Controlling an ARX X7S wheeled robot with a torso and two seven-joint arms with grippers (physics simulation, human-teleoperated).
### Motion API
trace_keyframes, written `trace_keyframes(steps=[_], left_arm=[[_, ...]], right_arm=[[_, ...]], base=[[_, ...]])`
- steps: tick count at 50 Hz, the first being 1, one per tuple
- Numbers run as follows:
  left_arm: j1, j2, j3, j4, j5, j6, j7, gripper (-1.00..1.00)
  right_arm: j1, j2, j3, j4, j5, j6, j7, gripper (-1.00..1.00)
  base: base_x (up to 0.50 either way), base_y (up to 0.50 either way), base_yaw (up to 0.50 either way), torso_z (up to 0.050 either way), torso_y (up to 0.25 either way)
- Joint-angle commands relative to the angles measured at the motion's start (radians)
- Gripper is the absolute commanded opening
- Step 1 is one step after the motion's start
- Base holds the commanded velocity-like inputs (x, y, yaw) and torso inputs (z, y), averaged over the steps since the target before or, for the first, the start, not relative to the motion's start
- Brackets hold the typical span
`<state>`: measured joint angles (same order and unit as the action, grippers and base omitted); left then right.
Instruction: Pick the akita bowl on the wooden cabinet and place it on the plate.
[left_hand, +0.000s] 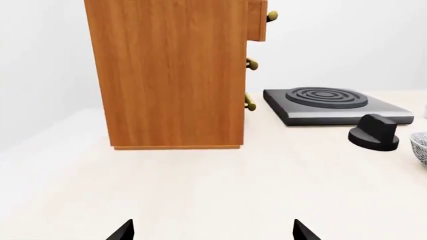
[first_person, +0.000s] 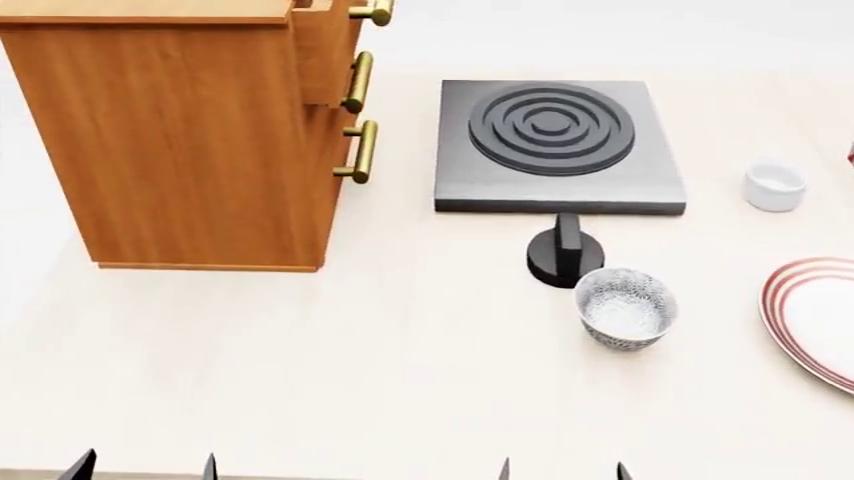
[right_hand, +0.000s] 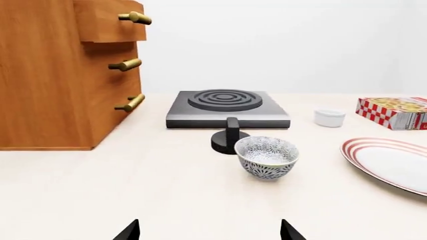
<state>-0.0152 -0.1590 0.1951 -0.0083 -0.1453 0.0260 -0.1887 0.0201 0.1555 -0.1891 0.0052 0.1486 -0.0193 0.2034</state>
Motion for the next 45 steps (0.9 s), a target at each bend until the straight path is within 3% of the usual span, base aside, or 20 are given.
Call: trace_keyframes(steps=[1, 17, 25, 30, 35, 45], left_arm=[[-0.001, -0.005, 0.009, 0.001, -0.005, 0.000, -0.008, 1.00], [-0.007, -0.008, 0.011, -0.003, -0.016, -0.005, -0.025, 1.00], [-0.032, -0.005, 0.037, -0.007, 0.127, -0.134, -0.163, 1.00], [-0.020, -0.014, 0.037, 0.027, 0.107, -0.156, -0.149, 1.00], [0.004, -0.033, 0.013, 0.186, 0.037, -0.222, -0.125, 1.00], [0.027, -0.077, 0.017, 0.465, 0.099, -0.394, -0.192, 1.00]], right_arm=[[0.001, 0.007, -0.007, 0.000, 0.005, 0.000, 0.008, 1.00], [0.003, 0.009, -0.003, 0.006, 0.031, -0.016, 0.017, 1.00], [-0.008, 0.009, 0.022, -0.031, 0.078, 0.015, 0.036, 1.00], [-0.019, 0.014, 0.045, -0.140, 0.062, 0.093, 0.116, 1.00], [-0.013, 0.008, 0.061, -0.290, -0.019, 0.220, 0.250, 1.00], [-0.027, 0.048, 0.116, -0.570, 0.173, 0.403, 0.227, 1.00]], base=[[0.00, 0.05, 0.00, 0.000, 0.000], [0.00, 0.00, 0.00, 0.000, 0.000], [0.00, 0.00, 0.00, 0.000, 0.000], [0.00, 0.00, 0.00, 0.000, 0.000], [0.00, 0.00, 0.00, 0.000, 0.000], [0.00, 0.00, 0.00, 0.000, 0.000]])
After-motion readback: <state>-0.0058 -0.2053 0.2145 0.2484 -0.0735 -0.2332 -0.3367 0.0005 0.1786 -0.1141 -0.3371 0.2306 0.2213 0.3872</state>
